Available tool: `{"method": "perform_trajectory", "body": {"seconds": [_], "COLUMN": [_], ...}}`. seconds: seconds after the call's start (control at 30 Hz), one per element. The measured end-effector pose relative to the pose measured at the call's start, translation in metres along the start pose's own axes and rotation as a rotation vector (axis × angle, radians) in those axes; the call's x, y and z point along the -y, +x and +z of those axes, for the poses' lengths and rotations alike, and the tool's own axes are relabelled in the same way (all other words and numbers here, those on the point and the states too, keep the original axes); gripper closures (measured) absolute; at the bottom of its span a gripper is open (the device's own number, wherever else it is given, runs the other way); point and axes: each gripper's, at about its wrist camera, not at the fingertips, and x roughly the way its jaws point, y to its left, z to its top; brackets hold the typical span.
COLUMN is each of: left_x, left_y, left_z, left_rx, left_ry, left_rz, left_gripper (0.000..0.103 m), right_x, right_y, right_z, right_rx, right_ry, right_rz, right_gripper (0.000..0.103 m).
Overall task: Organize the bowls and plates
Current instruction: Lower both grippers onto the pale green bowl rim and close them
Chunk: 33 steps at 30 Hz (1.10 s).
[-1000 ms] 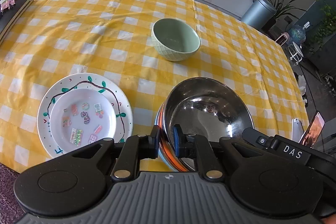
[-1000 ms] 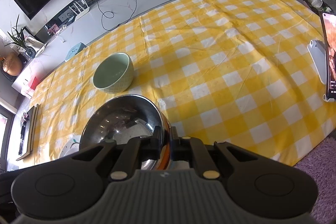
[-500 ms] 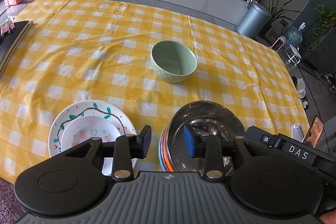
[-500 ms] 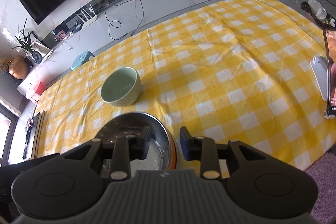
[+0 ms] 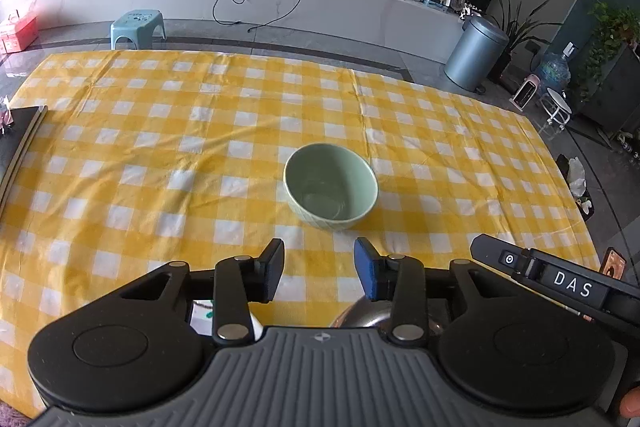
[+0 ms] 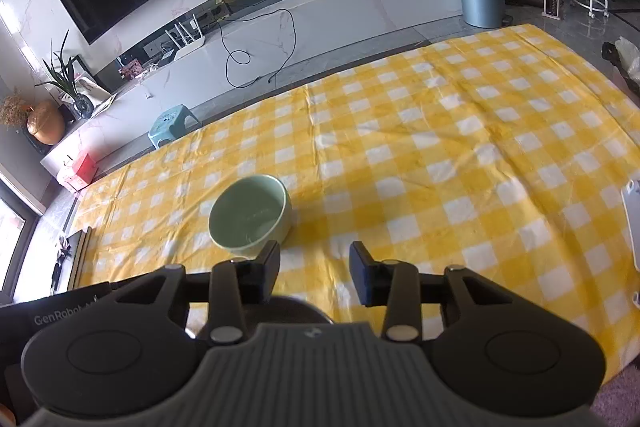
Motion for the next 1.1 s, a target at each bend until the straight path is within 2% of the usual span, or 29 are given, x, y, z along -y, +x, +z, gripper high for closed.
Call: {"method": "perform_trajectory", "body": {"seconds": [0.2,0.5,0.67,0.87,0.97,1.1], "left_x": [-0.007,-0.016,-0.025,-0.032,-0.034,-0.036], "left_y": [0.025,0.071,0.097,0.122,0.131,0.140], "left_z": [0.020,0.040,0.046,0.047,0.047,0.049], "left_rx": [-0.015,-0.081,-0.123,-0.171,-0.187,-0.195], "left_ry": [-0.004,-0.022,-0.062,-0.099,-0.109,-0.117], "left_rz": [0.011,0.004,-0.002,-0.014,-0.021,-0.025], "left_gripper": [0.058,0.058,0.058,0.073,0.081,0.084], "right_x": [-0.008,-0.025,-0.032,-0.034,-0.035,-0.034], "right_y": [0.032,0.089,0.119,0.145,0.154,0.163], "right_z": [0.020,0.039,0.043,0.045,0.045,0.044], "right_rx": [-0.051,-0.162,-0.223,-0.284,-0.304,-0.316], "right_ry": [-0.006,-0.018,-0.015,-0.003,0.009,0.017], "right_rz": [0.011,0.022,0.017,0.000,-0.007,-0.022], "right_gripper": [0.064,0.064,0.073,0.083,0.085,0.087]}}
